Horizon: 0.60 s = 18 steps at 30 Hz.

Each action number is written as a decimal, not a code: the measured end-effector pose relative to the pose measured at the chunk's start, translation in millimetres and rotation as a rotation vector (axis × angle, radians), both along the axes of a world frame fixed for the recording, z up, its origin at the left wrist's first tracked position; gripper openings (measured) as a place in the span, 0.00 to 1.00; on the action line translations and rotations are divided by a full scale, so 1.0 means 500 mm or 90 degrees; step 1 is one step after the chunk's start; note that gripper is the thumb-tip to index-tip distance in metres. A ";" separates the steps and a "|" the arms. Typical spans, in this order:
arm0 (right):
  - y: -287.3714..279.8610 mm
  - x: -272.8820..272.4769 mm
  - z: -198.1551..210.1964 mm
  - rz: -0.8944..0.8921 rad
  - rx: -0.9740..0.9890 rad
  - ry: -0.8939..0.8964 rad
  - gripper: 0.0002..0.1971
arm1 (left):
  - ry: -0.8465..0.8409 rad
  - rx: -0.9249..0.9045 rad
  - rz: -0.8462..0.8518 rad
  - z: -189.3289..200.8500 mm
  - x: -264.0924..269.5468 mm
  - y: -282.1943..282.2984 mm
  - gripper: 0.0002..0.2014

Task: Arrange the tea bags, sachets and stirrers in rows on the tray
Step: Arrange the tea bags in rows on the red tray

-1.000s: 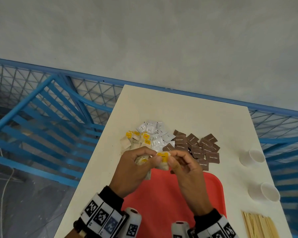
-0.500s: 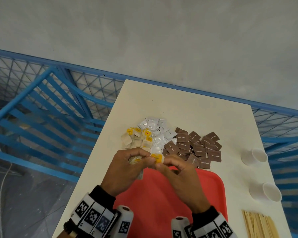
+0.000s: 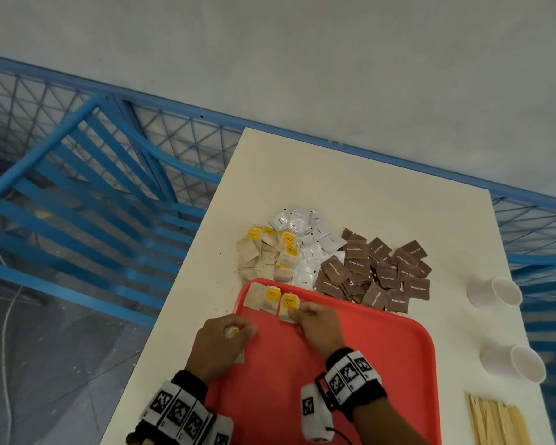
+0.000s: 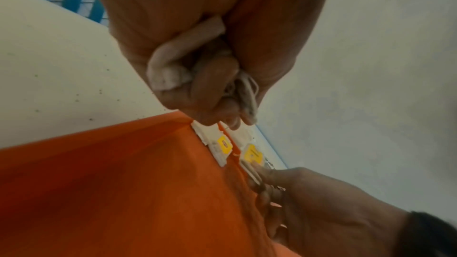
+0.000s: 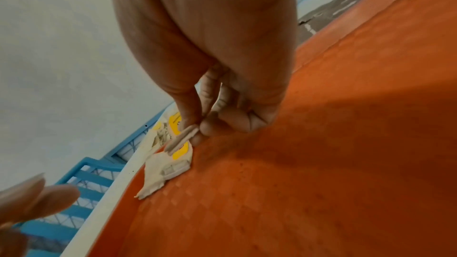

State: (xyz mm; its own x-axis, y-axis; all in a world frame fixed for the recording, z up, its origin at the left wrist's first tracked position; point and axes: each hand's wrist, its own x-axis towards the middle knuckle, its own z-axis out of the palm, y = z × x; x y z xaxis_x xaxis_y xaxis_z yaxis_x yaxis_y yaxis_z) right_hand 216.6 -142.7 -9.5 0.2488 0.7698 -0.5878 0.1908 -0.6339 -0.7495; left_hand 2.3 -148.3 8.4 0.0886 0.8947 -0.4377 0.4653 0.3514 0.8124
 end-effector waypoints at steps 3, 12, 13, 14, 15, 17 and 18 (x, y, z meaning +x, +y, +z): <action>0.026 -0.013 -0.018 -0.014 -0.027 -0.056 0.08 | 0.001 -0.009 0.005 -0.007 -0.004 0.002 0.03; 0.048 -0.027 -0.026 0.013 -0.053 -0.231 0.18 | 0.032 -0.001 -0.046 -0.013 0.011 0.017 0.01; 0.047 -0.028 -0.027 0.022 -0.052 -0.240 0.18 | 0.026 -0.002 -0.039 -0.013 0.012 0.018 0.02; 0.046 -0.028 -0.029 0.034 -0.056 -0.249 0.16 | 0.009 -0.005 -0.028 -0.010 0.015 0.020 0.03; 0.044 -0.029 -0.029 0.049 -0.063 -0.260 0.15 | -0.019 -0.019 -0.012 -0.005 0.017 0.021 0.05; 0.040 -0.027 -0.028 0.066 -0.063 -0.266 0.15 | -0.096 -0.084 0.040 0.020 0.023 0.022 0.11; 0.038 -0.025 -0.020 0.058 -0.045 -0.254 0.14 | -0.144 -0.129 0.073 0.033 0.025 0.023 0.13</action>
